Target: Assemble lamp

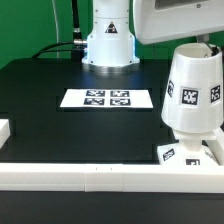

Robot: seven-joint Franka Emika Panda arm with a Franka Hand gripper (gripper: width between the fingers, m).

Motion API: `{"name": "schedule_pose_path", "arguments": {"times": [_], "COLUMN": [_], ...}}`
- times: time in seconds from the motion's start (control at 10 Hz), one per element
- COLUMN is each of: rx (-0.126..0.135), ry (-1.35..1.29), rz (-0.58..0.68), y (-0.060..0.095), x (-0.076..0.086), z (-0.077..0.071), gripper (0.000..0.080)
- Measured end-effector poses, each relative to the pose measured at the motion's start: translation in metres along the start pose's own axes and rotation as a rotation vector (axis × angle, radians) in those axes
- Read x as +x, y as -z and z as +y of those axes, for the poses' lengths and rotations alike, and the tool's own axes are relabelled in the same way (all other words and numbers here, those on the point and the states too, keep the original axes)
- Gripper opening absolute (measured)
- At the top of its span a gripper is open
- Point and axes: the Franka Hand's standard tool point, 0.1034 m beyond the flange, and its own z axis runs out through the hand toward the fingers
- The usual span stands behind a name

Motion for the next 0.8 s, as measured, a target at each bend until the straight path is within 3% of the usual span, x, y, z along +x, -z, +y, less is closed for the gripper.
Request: {"name": "schedule_pose_path", "arguments": {"times": [0.1,0.2,0.3,0.5,0.6,0.7,0.8], "rx": [0.001,0.001,0.002,0.001,-0.001,-0.015,-0.029], "ry": [0.017,0.017,0.023,0.038,0.039,0.043,0.044], "rz": [0.001,0.004,0.004,0.003,-0.006,-0.034,-0.038], "y": [0.001,0.004,0.005,0.007,0.008,0.01,0.01], "x": [0.0,-0.001,-0.001,-0.003,-0.006,-0.011,-0.013], "z": [0.002,0.003,0.005,0.007,0.006,0.003,-0.001], "gripper": [0.0048,0.026,0.026,0.0577,0.0577,0.0674,0.0692]}}
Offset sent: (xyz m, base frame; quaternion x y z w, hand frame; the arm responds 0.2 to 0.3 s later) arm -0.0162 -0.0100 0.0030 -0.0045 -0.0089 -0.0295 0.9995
